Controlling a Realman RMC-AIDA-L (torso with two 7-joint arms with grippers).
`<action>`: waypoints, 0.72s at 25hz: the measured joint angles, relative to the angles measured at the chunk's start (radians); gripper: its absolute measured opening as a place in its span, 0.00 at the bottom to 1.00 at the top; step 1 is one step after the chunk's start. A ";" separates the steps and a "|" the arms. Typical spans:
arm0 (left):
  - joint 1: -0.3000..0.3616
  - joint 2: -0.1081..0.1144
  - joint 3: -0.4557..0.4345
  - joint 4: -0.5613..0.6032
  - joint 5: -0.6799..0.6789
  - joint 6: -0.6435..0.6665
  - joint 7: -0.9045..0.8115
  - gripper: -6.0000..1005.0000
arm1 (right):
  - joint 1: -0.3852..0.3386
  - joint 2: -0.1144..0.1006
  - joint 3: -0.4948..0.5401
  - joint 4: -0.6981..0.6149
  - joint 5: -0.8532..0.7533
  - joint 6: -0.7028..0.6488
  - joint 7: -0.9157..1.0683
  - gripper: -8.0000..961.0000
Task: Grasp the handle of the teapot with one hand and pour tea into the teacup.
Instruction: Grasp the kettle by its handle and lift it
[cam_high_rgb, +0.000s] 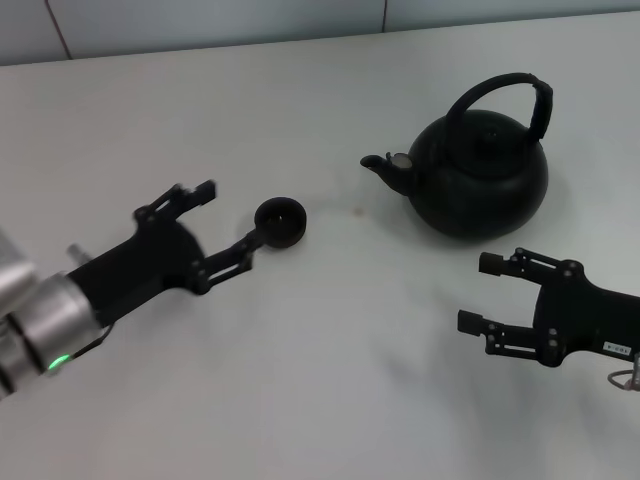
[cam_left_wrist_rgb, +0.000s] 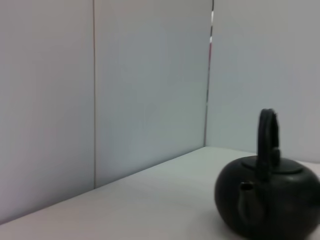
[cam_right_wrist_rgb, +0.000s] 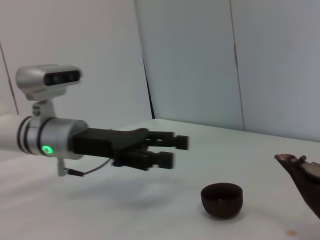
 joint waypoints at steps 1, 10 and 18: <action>0.025 0.001 0.025 0.036 0.000 0.027 -0.030 0.86 | 0.000 0.000 0.001 -0.001 0.000 0.000 0.000 0.84; 0.163 0.009 0.114 0.207 0.000 0.161 -0.143 0.86 | -0.001 0.000 0.010 -0.002 0.000 0.000 0.002 0.84; 0.210 0.012 0.135 0.247 0.000 0.179 -0.159 0.86 | -0.001 0.000 0.011 0.003 0.000 0.000 0.003 0.84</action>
